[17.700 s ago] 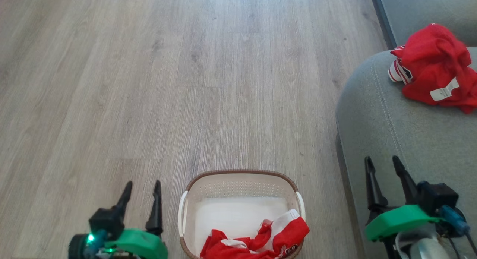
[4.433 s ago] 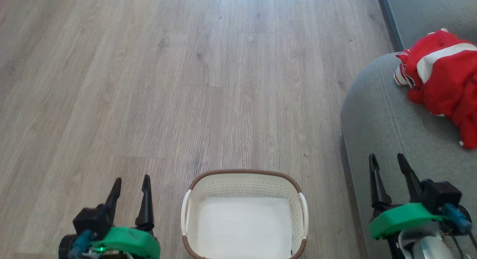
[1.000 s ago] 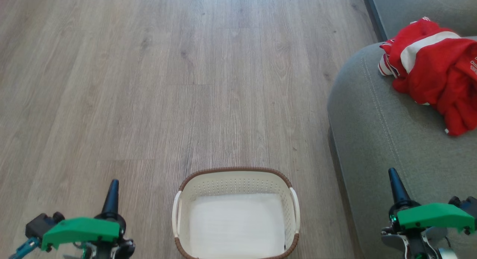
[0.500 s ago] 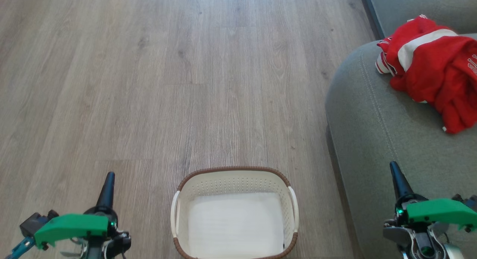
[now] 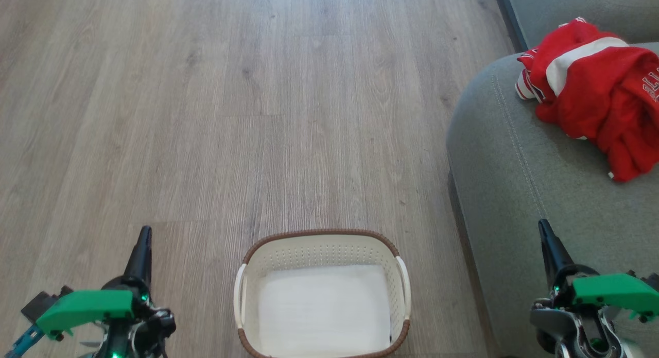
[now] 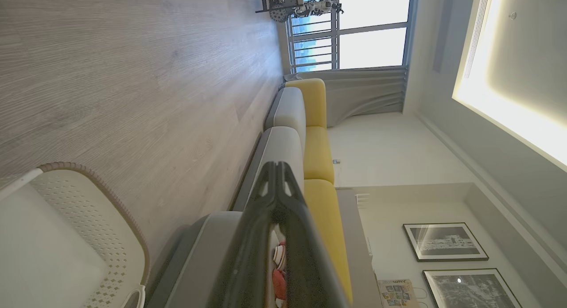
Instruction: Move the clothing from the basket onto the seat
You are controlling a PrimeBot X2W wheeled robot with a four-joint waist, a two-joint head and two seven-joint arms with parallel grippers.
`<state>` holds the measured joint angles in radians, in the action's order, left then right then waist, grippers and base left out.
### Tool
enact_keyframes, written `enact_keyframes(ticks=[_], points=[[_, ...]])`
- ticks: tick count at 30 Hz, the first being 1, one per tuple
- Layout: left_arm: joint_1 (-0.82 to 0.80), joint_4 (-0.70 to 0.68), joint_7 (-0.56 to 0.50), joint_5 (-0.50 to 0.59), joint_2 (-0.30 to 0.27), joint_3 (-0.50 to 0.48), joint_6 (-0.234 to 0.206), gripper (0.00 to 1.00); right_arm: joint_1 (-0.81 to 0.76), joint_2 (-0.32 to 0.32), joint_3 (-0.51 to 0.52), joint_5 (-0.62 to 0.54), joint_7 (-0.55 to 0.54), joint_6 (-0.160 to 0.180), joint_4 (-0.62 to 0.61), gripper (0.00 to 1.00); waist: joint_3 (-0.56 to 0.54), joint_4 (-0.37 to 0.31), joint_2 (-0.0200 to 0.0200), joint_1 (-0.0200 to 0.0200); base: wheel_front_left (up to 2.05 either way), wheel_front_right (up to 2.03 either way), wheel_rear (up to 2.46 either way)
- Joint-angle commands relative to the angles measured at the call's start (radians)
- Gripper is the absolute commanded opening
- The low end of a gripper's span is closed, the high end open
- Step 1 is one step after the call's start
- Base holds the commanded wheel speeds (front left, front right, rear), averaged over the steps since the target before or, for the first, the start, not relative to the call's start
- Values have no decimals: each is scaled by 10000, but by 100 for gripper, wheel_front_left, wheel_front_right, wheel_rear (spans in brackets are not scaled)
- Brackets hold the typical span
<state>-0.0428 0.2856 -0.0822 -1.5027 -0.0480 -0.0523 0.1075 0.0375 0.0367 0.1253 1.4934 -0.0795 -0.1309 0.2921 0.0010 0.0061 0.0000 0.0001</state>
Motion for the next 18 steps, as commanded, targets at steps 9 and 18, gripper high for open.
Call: enact_keyframes(ticks=[9, 18], points=[[-655, -400, -314, -1056, -22, -620, 232, 0, 705, 135, -115, 1151, -338, 2, -473, 0, 21, -61, 0, -1, 0, 0, 0], [-655, -400, -313, -1057, -22, -619, 232, 0, 705, 135, -115, 1152, -338, 2, -473, 0, 21, -61, 0, -1, 0, 0, 0]])
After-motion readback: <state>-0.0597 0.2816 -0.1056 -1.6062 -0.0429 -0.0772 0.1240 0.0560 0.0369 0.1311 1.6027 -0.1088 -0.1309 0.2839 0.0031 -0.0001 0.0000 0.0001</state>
